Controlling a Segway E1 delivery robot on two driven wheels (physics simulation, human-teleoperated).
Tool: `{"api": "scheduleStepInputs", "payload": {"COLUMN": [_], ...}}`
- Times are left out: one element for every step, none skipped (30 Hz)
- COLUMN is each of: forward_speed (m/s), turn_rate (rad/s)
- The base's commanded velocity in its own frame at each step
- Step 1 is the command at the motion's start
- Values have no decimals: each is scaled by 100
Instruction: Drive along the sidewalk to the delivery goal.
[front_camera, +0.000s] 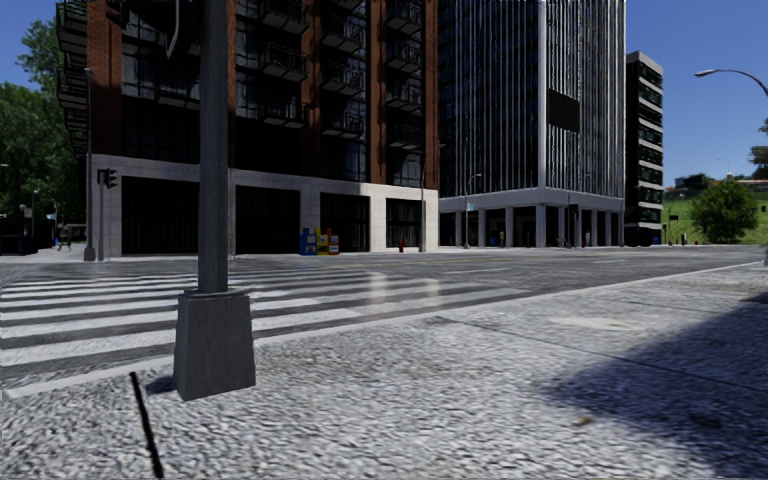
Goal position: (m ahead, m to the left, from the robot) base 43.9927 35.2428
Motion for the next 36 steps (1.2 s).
{"api": "scheduleStepInputs", "payload": {"forward_speed": [183,183,183,183,187,187,194,200,200,200,200,200,200,200,200,200,200,200,200,200,200,200,200,200,200,200,200,200,200,200,200,200,200,200,200,200], "turn_rate": [-56,-56,-56,-56,-56,-56,-52,-38,0,0,0,0,0,0,0,0,0,0,8,31,46,46,51,53,53,53,53,53,53,53,53,53,53,53,53,53]}}
